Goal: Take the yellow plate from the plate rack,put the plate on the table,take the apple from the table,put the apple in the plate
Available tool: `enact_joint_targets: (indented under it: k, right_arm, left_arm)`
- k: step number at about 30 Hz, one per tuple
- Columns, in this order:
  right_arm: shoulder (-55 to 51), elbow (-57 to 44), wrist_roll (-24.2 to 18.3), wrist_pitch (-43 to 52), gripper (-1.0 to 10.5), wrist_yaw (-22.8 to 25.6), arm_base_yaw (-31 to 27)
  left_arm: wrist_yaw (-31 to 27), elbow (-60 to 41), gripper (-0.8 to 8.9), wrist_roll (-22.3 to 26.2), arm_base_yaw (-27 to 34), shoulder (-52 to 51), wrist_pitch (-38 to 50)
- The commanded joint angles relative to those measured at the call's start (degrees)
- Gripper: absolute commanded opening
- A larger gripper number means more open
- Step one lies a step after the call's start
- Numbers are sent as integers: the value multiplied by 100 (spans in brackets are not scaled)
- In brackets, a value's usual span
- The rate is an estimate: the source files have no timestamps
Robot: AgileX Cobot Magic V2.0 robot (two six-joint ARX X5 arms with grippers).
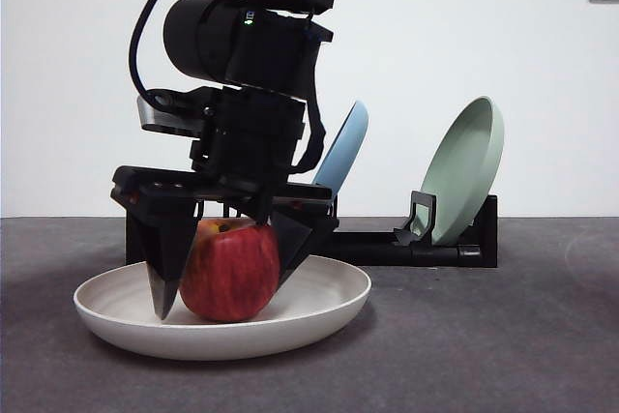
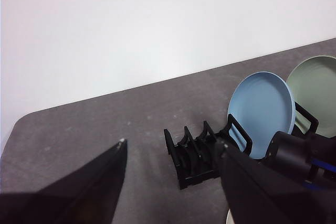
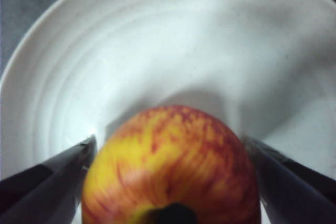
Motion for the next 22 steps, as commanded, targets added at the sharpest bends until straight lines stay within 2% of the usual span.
enact_joint_targets:
  k: [1, 11, 16, 20, 22]
  right_arm:
    - [-83, -46, 0, -186, 476, -9, 2]
    - [-1432, -46, -26, -245, 473, -9, -85]
    - [-2288, -46, -28, -352, 469, -9, -256]
    - [-2931, -46, -42, -496, 465, -7, -498]
    - [-3176, -46, -79, -592, 417, -2, -629]
  left_arm:
    - [-4, -7, 283, 46, 15, -11, 9]
    - [155, -7, 282, 55, 13, 393, 151]
    - [793, -7, 282, 118, 13, 813, 195]
    - [1615, -7, 281, 546, 13, 1250, 352]
    - [1923, -7, 280, 678, 13, 1445, 492]
